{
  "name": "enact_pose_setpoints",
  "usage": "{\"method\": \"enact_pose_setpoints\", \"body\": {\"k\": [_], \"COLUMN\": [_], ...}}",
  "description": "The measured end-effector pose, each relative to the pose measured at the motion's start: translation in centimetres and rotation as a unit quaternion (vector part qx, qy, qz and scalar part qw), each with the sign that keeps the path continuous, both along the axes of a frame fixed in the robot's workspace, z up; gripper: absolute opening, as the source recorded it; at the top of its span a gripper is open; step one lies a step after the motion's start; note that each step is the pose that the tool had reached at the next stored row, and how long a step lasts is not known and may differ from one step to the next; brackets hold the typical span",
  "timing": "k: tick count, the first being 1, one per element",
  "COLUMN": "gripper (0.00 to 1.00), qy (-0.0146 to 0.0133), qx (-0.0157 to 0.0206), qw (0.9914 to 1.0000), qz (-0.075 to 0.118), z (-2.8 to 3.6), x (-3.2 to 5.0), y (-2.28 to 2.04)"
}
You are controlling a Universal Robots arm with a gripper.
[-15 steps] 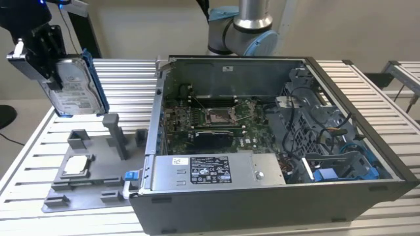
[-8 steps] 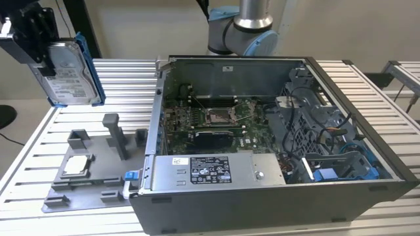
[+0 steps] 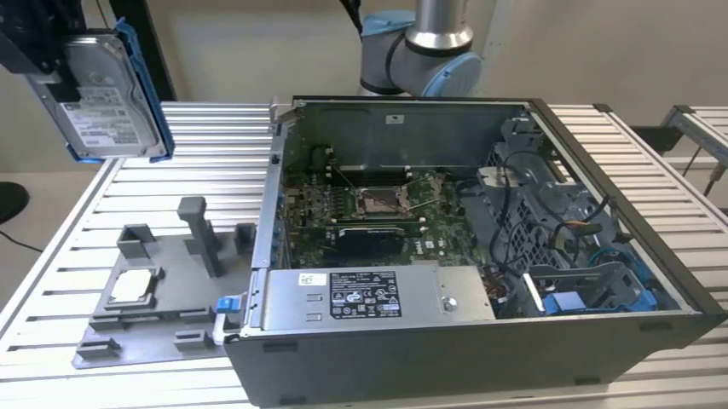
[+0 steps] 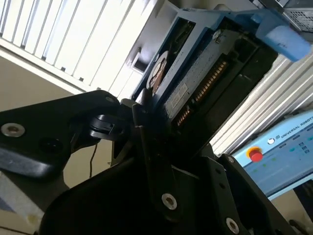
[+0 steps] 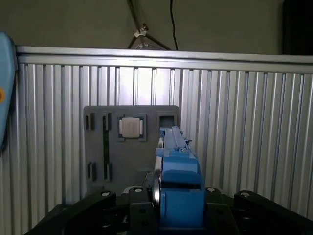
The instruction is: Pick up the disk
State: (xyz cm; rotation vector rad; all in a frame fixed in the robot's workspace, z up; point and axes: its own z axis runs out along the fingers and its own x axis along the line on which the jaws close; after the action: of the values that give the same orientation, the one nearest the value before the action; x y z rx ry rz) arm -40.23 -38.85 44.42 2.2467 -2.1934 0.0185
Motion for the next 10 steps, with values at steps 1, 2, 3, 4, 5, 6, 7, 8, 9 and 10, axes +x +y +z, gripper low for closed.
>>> {"method": "enact_pose_setpoints", "body": {"k": [1, 2, 3, 4, 5, 6, 7, 8, 9, 10], "gripper": [0.00, 0.00, 0.00, 0.00, 0.00, 0.00, 0.00, 0.00, 0.00, 0.00], "qy": [0.0000, 0.0000, 0.0000, 0.0000, 0.0000, 0.0000, -0.0001, -0.0001, -0.0001, 0.0001], "qx": [0.0000, 0.0000, 0.0000, 0.0000, 0.0000, -0.0001, -0.0001, -0.0002, -0.0003, -0.0004], "qw": [1.00000, 1.00000, 1.00000, 1.00000, 1.00000, 1.00000, 1.00000, 1.00000, 1.00000, 1.00000], "qz": [0.000, 0.000, 0.000, 0.000, 0.000, 0.000, 0.000, 0.000, 0.000, 0.000], "z": [0.42, 0.91, 1.36, 1.80, 2.24, 2.54, 2.53, 2.54, 2.53, 2.55], "x": [0.00, 0.00, 0.00, 0.00, -0.01, 0.00, 0.00, 0.00, 0.00, 0.02], "y": [0.00, 0.00, 0.00, 0.00, 0.00, 0.00, 0.00, 0.00, -0.01, 0.00]}}
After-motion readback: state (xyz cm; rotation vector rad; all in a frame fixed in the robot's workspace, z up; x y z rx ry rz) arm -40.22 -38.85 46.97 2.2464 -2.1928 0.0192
